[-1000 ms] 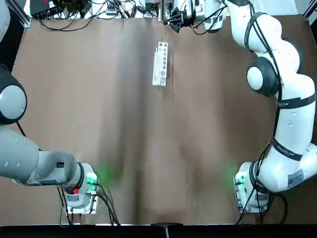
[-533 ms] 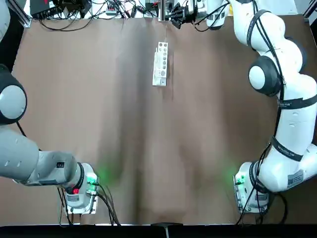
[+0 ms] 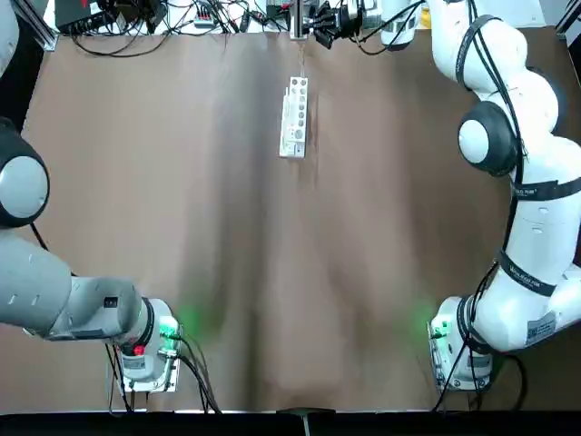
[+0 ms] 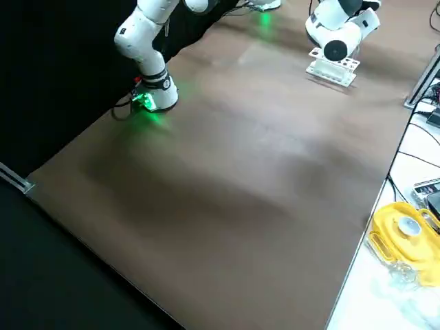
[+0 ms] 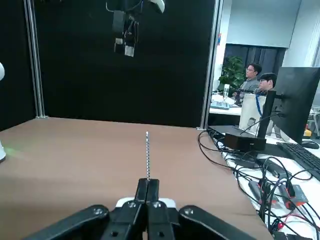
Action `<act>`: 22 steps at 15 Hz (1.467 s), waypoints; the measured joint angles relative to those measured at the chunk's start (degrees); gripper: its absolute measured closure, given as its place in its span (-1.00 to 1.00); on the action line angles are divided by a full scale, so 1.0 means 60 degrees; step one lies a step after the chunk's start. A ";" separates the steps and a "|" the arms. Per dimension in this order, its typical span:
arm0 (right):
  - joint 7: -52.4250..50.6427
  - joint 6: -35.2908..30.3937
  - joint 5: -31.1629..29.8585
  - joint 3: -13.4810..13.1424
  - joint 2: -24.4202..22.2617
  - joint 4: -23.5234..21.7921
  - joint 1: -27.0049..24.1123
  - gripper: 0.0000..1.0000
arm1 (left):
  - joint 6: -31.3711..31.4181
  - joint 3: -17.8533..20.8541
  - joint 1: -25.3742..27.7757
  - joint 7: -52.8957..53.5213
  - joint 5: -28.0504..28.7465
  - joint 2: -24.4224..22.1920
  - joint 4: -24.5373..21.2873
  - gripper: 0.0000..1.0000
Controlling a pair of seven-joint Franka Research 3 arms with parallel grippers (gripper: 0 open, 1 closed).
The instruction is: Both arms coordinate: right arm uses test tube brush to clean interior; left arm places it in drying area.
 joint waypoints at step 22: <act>0.2636 -0.0103 -0.3237 -0.0241 -0.0258 -0.0299 -0.1652 0.97 | 0.3831 -0.0964 0.0125 1.4241 -0.9703 0.5100 0.0369 -1.00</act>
